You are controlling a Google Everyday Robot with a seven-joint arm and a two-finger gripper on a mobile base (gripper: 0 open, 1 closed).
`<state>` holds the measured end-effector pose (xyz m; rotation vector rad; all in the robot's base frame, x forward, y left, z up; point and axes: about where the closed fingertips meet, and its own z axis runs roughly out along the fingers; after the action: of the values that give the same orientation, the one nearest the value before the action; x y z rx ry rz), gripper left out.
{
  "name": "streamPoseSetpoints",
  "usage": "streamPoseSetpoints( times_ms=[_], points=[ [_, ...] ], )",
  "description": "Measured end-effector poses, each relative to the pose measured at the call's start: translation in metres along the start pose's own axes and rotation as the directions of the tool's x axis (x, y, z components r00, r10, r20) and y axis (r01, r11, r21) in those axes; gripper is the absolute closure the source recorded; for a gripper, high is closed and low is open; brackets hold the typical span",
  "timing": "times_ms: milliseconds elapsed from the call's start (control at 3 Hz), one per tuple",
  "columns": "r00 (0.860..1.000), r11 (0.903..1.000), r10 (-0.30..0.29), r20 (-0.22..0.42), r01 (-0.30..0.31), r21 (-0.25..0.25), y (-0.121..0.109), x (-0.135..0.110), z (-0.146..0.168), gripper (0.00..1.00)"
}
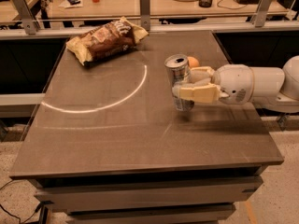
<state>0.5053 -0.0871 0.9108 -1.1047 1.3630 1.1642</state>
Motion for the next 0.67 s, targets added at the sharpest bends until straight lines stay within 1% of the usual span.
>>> streamPoseSetpoints(
  times_ms=[667],
  points=[
    [0.997,0.999,0.043,0.061,-0.044,0.012,0.003,0.028,-0.008,1.0]
  ],
)
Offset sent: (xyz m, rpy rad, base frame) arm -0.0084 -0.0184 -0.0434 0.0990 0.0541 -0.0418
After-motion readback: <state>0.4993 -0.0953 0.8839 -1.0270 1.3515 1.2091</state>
